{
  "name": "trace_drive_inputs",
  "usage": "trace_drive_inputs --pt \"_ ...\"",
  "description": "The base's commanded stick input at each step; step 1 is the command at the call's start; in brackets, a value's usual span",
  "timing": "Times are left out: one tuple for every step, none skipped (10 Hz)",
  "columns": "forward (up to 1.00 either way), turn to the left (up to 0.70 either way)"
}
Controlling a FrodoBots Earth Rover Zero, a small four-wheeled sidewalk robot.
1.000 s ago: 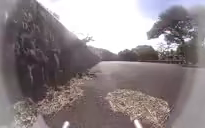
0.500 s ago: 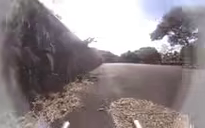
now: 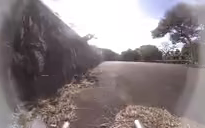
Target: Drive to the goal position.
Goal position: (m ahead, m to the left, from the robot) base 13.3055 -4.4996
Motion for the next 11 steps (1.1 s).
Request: trace_drive_inputs --pt "0.70 0.00" --pt "0.70 0.00" --pt "0.70 0.00" --pt "0.70 0.00" --pt "0.70 0.00" --pt "0.70 -0.01" --pt "0.70 -0.02" --pt "0.70 0.00" --pt "0.70 0.00" --pt "0.70 -0.35" --pt "0.70 -0.35"
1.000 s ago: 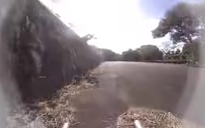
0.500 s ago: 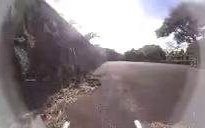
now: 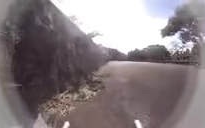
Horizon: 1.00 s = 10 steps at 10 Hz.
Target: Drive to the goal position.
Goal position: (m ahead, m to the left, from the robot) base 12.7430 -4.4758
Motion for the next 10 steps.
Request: trace_drive_inputs --pt "0.70 -0.35" --pt "0.70 -0.35" --pt "0.70 -0.35" --pt "0.70 -0.35" --pt "0.70 -0.35" --pt "0.70 -0.35" --pt "0.70 -0.35" --pt "0.70 -0.35" --pt "0.70 -0.35" --pt "0.70 -0.35"
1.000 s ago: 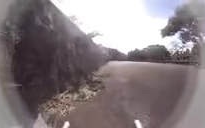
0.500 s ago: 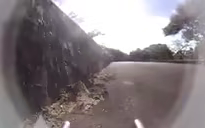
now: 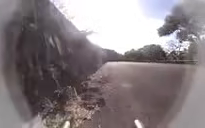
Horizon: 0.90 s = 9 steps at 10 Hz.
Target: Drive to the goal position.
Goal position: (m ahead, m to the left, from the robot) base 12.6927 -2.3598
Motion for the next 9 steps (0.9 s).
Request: trace_drive_inputs --pt "0.70 -0.35" --pt "0.70 -0.35" --pt "0.70 -0.35" --pt "0.70 -0.35" --pt "0.70 -0.35" --pt "0.70 -0.35" --pt "0.70 -0.35" --pt "0.70 -0.35" --pt "0.70 -0.35"
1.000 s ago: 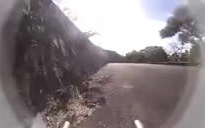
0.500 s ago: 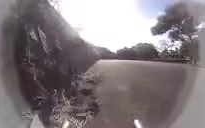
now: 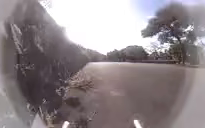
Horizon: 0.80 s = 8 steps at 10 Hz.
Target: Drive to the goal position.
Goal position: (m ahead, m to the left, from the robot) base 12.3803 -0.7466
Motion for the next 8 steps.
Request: trace_drive_inputs --pt "0.70 -0.32" --pt "0.70 -0.26" --pt "0.70 -0.20" --pt "0.70 0.00" --pt "0.70 0.00" --pt "0.70 0.00" --pt "0.70 0.00" --pt "0.70 0.00"
